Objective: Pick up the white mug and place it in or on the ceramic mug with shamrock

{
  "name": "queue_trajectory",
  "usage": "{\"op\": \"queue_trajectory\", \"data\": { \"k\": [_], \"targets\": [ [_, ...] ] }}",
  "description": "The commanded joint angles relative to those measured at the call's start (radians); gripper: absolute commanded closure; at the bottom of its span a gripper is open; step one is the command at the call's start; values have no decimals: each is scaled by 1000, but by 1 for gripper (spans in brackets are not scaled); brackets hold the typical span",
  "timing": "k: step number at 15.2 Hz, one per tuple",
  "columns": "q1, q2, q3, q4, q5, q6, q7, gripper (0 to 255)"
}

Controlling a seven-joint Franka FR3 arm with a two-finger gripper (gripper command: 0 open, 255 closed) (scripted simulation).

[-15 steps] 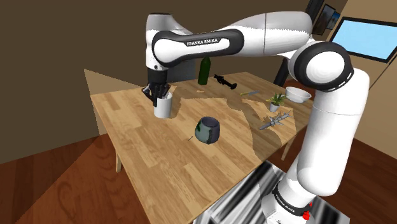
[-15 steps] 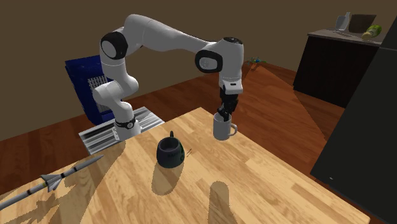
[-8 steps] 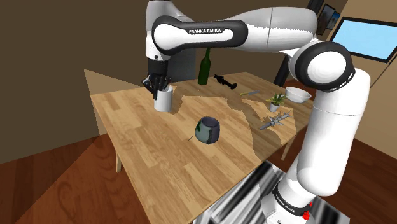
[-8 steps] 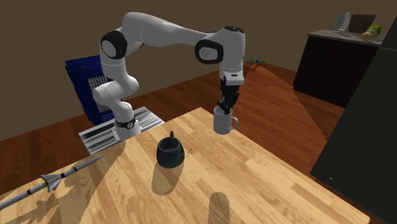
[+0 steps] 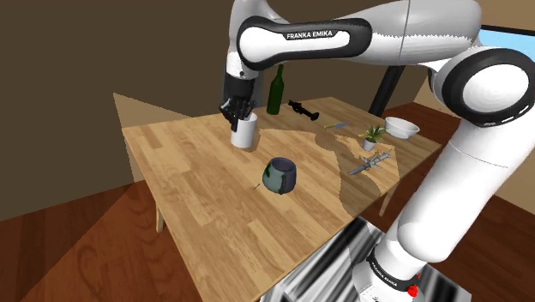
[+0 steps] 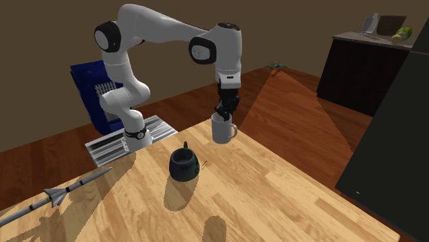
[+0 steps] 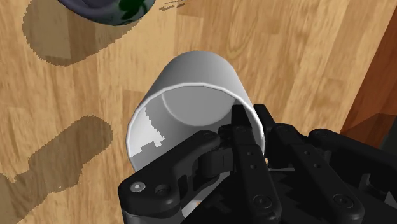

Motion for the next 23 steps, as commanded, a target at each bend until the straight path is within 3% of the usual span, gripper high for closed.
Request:
{"op": "queue_trajectory", "data": {
  "k": [1,9,23],
  "targets": [
    [-20,-76,-16,-77,26,5,-42,255],
    [-73,-340,-117,-322,81,-9,-218,255],
    [-70,-313,-109,-486,82,181,-216,255]
  ]
}}
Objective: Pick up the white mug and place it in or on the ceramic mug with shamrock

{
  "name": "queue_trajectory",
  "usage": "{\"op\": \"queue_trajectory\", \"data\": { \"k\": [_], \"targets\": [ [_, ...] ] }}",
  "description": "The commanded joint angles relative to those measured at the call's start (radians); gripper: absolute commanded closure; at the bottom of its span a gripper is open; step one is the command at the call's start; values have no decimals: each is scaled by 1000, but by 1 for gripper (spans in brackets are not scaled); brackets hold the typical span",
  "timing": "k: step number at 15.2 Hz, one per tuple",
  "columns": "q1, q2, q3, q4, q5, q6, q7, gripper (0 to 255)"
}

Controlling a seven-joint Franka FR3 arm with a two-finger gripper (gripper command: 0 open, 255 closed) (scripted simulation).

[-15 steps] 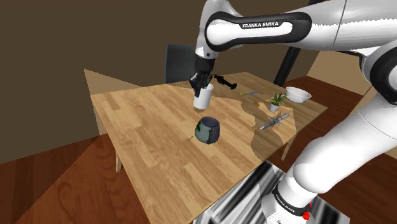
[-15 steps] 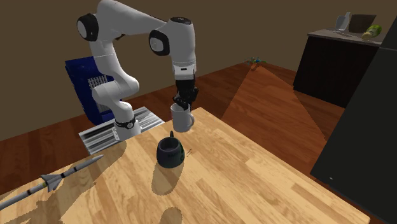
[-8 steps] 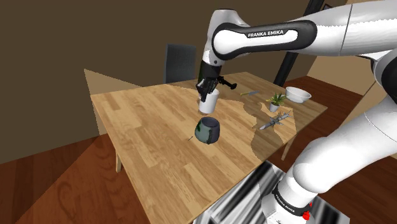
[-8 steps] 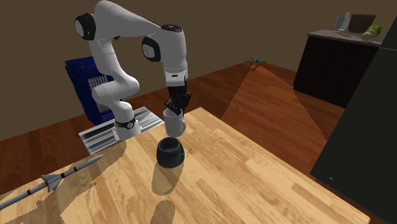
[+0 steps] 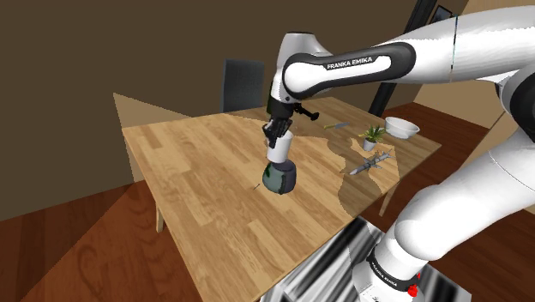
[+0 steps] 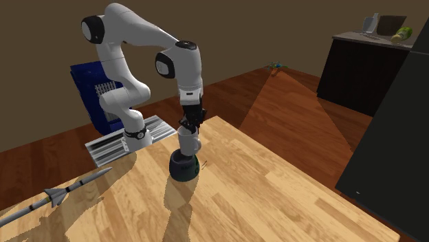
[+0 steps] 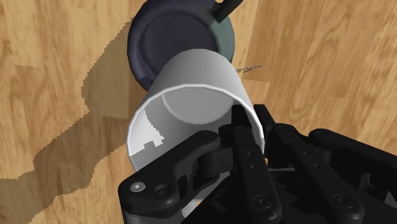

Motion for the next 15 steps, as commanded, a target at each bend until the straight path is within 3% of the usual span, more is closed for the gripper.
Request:
{"op": "queue_trajectory", "data": {
  "k": [1,4,12,13,15],
  "targets": [
    [0,6,2,-22,0,28,1,255],
    [1,19,4,-53,-1,72,2,255],
    [1,19,4,-53,-1,72,2,255],
    [1,19,4,-53,-1,72,2,0],
    [1,19,4,-53,-1,72,2,0]
  ]
}}
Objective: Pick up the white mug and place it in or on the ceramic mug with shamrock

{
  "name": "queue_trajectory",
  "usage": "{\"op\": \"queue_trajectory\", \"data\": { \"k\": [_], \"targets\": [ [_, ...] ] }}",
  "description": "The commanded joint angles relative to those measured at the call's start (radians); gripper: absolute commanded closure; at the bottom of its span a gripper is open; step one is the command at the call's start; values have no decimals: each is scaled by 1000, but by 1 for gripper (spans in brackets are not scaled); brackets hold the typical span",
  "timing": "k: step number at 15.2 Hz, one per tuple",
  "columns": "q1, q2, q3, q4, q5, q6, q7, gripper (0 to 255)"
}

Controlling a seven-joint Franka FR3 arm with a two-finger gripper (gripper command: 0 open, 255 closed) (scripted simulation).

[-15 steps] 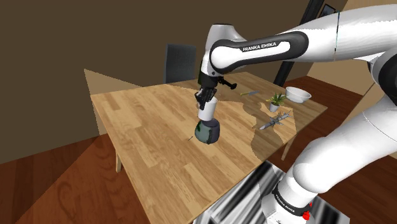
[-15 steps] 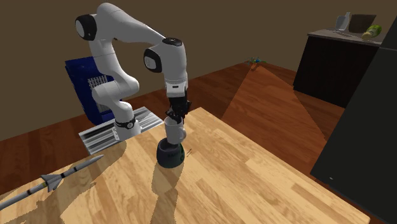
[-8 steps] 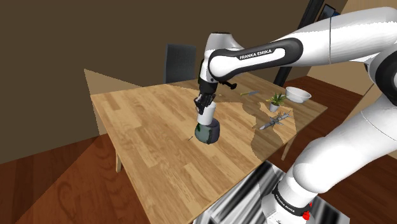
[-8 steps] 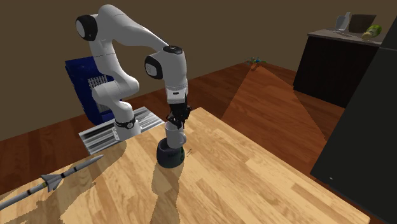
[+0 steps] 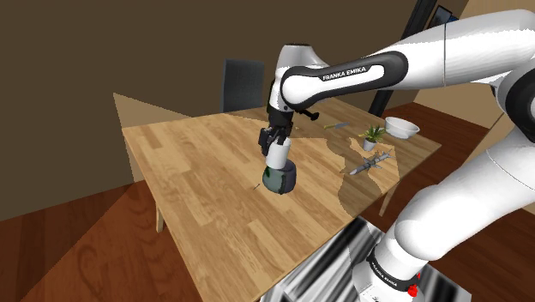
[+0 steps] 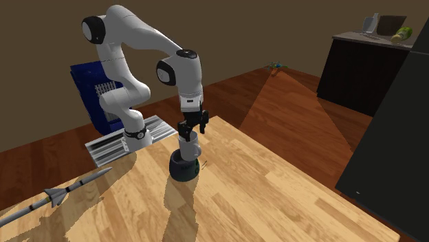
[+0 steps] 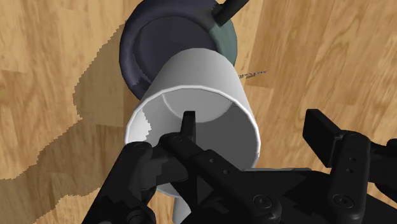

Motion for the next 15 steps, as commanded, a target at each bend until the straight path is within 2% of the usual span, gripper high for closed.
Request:
{"op": "queue_trajectory", "data": {
  "k": [1,3,7,15],
  "targets": [
    [0,0,0,0,0,0,0,0],
    [0,0,0,0,0,0,0,0],
    [-1,-38,-7,93,3,-131,-4,0],
    [-1,-38,-7,93,3,-131,-4,0]
  ]
}}
